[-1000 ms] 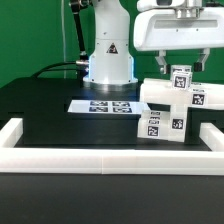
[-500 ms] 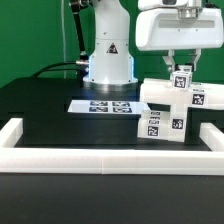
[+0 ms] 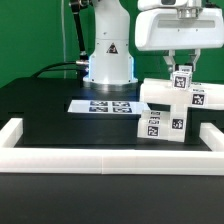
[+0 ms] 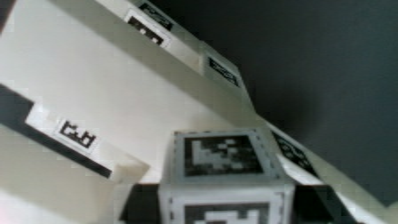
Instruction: Assemble chair
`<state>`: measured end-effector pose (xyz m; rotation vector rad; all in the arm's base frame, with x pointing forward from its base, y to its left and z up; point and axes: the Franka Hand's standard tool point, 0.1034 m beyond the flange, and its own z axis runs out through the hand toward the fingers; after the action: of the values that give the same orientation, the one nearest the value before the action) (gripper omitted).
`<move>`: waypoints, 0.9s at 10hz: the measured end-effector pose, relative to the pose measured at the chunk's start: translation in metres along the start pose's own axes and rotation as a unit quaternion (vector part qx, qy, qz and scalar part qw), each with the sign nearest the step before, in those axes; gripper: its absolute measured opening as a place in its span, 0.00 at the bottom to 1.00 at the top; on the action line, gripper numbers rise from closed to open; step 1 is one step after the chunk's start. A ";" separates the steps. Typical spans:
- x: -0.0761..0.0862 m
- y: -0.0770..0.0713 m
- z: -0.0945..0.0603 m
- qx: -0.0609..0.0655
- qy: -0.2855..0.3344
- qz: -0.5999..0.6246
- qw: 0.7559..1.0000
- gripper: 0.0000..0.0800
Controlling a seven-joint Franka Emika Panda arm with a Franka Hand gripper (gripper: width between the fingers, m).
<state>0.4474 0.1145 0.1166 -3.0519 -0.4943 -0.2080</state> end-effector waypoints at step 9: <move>0.000 -0.001 0.000 0.003 -0.001 0.321 0.947 0.36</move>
Offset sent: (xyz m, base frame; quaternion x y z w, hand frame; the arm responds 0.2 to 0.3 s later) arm 0.0000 0.0000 0.0000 0.0000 0.0000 0.1938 0.9810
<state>0.4469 0.1151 0.1161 -3.0054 0.5037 -0.1696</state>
